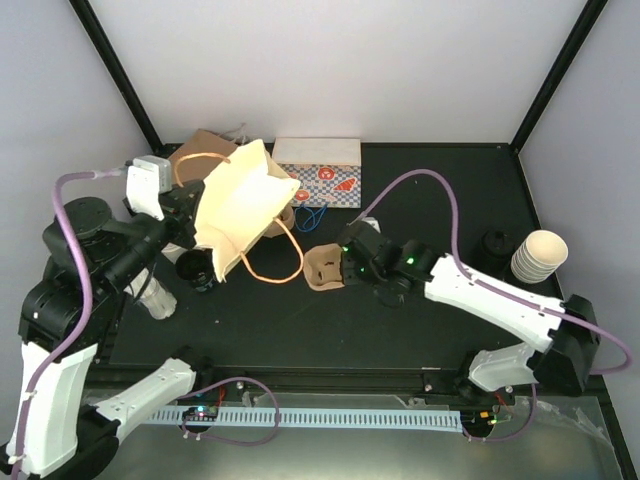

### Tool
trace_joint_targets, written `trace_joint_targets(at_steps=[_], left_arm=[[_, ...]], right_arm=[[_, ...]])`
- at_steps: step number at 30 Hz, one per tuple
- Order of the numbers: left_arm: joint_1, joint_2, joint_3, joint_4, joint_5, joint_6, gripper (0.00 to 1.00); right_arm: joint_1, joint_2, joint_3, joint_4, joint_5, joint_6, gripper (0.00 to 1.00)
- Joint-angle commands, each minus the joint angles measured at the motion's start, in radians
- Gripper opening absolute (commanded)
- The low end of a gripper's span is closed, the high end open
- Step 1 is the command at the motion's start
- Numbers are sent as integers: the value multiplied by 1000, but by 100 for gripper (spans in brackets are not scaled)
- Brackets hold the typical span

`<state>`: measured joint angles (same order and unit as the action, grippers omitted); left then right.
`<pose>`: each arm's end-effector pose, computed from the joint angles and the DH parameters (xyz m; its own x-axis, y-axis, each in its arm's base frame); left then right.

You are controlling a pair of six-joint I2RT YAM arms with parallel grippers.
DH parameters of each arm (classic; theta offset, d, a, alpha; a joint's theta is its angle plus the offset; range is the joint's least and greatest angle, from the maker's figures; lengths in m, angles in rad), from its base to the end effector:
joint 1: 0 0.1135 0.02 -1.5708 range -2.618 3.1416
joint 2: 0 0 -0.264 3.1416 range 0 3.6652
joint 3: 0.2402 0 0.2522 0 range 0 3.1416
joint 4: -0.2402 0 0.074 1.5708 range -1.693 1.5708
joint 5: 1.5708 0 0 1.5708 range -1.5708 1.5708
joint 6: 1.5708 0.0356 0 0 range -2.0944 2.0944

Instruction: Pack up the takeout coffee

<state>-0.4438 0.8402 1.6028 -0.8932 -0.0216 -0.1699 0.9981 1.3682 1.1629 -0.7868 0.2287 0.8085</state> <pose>0.0799 -0.0372 0.5084 -0.1852 -0.0991 -0.9777 0.3842 0.9084 -0.1649 0.1576 0.2296 0.2899 -0.8567 -0.0288 -0.5150 -0.1908 0.9453 0.2645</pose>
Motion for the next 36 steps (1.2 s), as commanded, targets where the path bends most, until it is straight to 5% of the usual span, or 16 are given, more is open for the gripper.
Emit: trace_joint_targets(at_steps=[1, 18, 36], left_arm=[[7, 10, -50, 41, 78, -27, 1], [5, -13, -392, 171, 245, -76, 2], [5, -19, -450, 201, 248, -63, 2]], right_arm=[[-42, -91, 1, -3, 57, -73, 39], [-108, -328, 10, -60, 196, -235, 39], [-162, -117, -267, 136, -193, -329, 64]])
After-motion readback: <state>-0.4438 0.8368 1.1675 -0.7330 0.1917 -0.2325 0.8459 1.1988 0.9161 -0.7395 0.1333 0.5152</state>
